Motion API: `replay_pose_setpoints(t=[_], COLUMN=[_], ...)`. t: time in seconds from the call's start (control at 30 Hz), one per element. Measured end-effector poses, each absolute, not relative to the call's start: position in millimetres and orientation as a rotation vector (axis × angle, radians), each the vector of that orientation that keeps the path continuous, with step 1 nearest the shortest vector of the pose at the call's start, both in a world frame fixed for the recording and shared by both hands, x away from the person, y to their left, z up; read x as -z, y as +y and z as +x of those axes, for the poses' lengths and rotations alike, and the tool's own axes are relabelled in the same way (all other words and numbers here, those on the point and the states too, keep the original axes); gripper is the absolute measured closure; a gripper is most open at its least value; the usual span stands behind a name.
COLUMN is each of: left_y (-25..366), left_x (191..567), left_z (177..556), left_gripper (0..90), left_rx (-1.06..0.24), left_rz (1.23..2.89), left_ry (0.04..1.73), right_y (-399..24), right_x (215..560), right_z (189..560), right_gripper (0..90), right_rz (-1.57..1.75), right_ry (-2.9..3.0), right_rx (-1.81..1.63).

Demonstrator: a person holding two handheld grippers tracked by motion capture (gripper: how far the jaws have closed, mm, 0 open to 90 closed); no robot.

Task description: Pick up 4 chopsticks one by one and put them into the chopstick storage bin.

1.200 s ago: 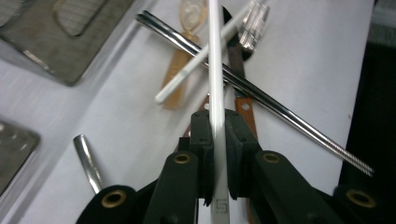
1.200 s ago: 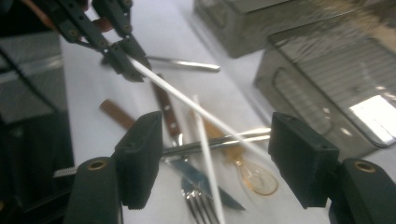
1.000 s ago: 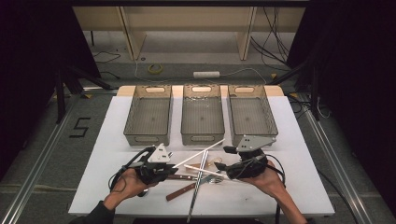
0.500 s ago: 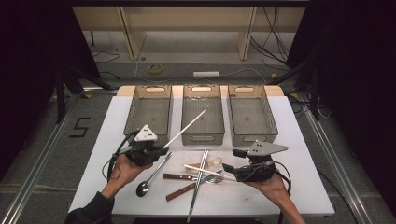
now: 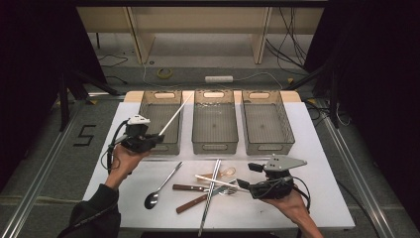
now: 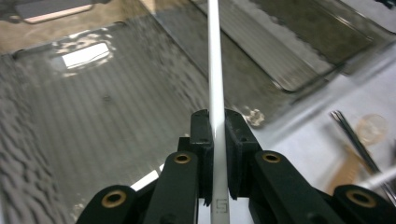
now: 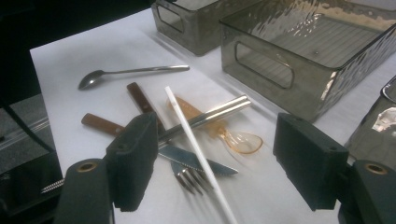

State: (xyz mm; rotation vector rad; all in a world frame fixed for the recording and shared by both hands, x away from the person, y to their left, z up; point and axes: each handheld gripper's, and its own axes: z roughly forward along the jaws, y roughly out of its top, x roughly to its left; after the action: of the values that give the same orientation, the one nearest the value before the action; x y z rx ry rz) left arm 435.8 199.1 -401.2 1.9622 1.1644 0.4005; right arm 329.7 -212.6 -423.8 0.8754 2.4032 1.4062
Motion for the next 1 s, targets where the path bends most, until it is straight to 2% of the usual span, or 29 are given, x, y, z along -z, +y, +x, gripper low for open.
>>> replay_pose_setpoints(t=[0.47, 1.0], left_y=[219, 229], left_x=[412, 423], left_z=[479, 500], left_gripper=[82.6, 82.2], left_rx=[-0.411, -0.418], left_rz=[1.934, 1.95], left_ry=[1.328, 1.478], right_y=[-210, -208], right_x=[426, 425], right_z=[329, 328], right_gripper=[31.6, 30.5], right_rz=[0.86, 0.852], right_ry=[2.429, 2.433], right_rx=[-1.389, -1.401])
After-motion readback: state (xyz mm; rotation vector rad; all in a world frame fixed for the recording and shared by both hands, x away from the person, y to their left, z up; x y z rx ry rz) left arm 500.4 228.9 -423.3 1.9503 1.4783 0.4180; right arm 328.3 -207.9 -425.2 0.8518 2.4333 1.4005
